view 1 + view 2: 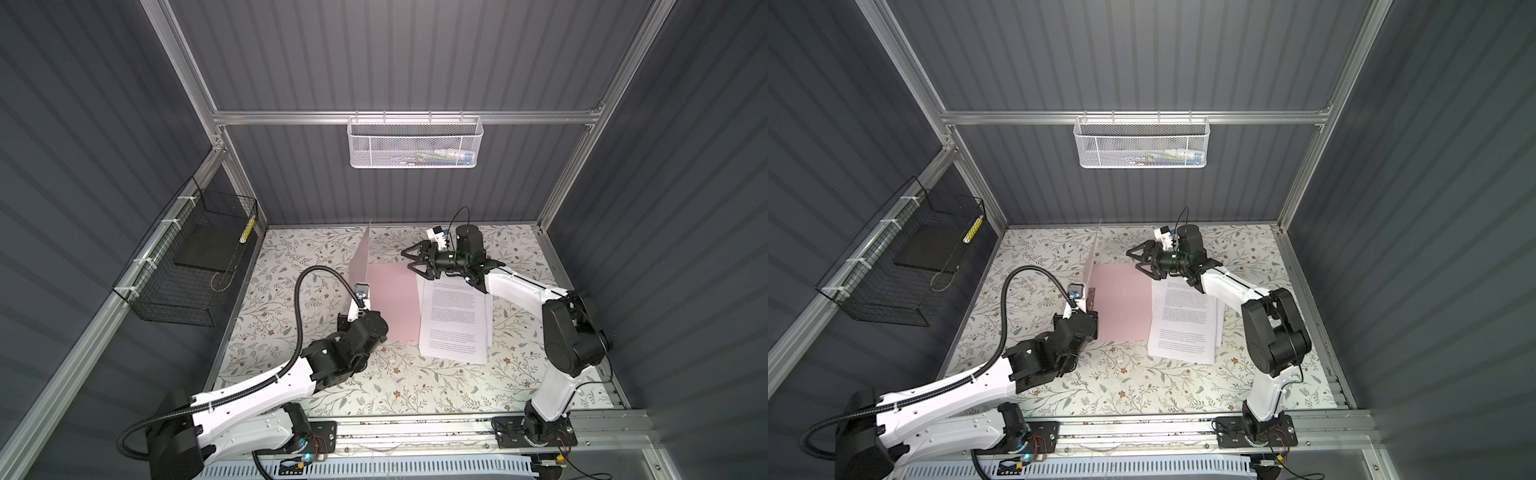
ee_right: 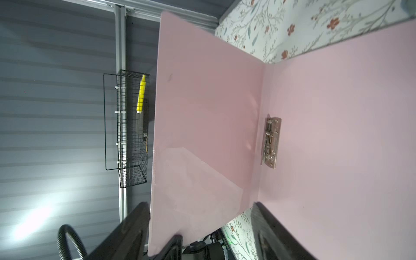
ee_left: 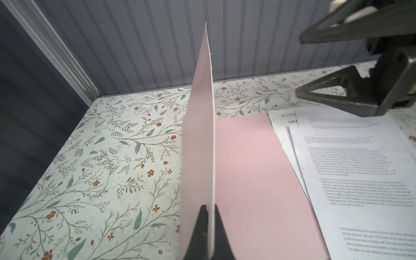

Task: Put the files into the folder
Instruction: 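Swing the lifted cover open with the left gripper and lay it flat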

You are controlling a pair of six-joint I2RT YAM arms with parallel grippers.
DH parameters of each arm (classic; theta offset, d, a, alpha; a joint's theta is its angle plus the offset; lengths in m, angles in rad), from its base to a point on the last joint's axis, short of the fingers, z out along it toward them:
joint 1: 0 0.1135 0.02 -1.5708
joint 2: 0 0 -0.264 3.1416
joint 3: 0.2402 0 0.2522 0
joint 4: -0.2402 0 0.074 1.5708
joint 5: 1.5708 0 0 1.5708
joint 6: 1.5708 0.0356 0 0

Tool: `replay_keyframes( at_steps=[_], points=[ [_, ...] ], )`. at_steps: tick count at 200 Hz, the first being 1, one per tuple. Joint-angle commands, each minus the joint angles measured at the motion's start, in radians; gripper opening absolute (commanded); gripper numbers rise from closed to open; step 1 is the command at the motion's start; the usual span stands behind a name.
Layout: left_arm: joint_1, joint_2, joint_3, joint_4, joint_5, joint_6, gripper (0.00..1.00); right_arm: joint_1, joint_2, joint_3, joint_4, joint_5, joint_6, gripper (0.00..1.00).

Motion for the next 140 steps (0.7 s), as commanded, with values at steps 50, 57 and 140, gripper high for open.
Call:
replay_keyframes(
  at_steps=[50, 57, 140],
  points=[
    [0.013, -0.155, -0.096, -0.052, 0.017, -0.147, 0.00, 0.046, 0.128, -0.013, -0.121, 0.106, -0.124, 0.39],
    [0.013, -0.165, -0.106, -0.057, 0.008, -0.159, 0.00, 0.054, 0.145, -0.012, -0.124, 0.108, -0.132, 0.33],
    [0.013, -0.186, -0.111, -0.210, -0.192, -0.414, 0.00, 0.086, 0.303, 0.018, -0.234, 0.179, -0.220, 0.25]
  ],
)
